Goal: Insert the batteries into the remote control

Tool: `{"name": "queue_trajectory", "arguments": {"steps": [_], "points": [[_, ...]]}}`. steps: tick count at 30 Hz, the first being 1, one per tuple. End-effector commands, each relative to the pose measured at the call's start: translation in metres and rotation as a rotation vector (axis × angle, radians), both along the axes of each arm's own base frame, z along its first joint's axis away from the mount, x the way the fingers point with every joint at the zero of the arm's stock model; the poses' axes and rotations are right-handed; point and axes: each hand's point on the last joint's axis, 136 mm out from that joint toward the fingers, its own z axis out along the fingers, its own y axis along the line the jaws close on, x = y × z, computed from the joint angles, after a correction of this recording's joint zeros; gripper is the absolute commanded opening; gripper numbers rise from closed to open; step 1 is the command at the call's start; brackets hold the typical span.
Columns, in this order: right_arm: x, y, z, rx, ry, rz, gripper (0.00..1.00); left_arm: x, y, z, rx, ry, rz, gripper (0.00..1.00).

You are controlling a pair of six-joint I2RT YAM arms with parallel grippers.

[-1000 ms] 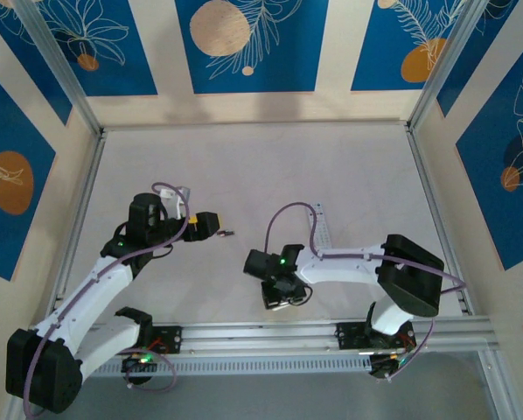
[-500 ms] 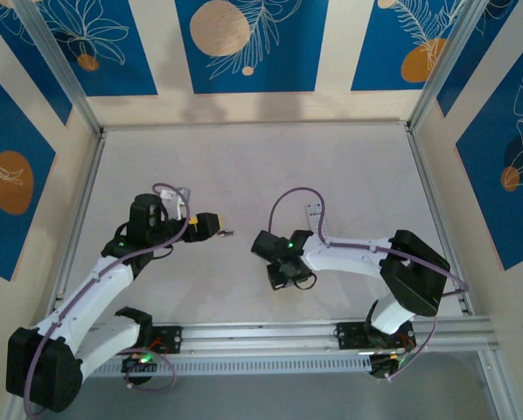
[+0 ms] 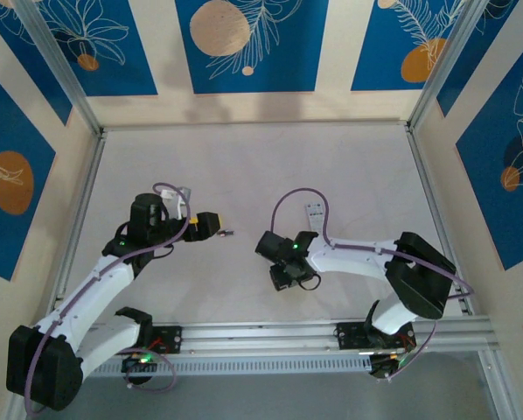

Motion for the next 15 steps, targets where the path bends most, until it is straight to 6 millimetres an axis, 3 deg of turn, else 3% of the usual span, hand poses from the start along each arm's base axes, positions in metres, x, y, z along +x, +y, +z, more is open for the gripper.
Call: {"name": "queue_trajectory", "arguments": {"steps": [1,6,10,15], "points": [[-0.005,0.000,-0.017,-0.020,0.040,0.044,0.56,0.003,-0.001,0.004,-0.023,-0.008,0.000,1.00],[-0.005,0.002,-0.012,-0.032,0.035,0.062,0.64,0.003,-0.001,0.002,-0.023,0.000,0.000,1.00],[0.003,0.001,0.012,0.012,-0.013,0.046,0.73,0.004,-0.002,0.000,-0.022,0.005,0.002,1.00],[0.007,0.000,0.047,0.136,-0.051,-0.063,0.75,0.002,-0.007,-0.002,0.000,0.021,-0.025,1.00]]}}
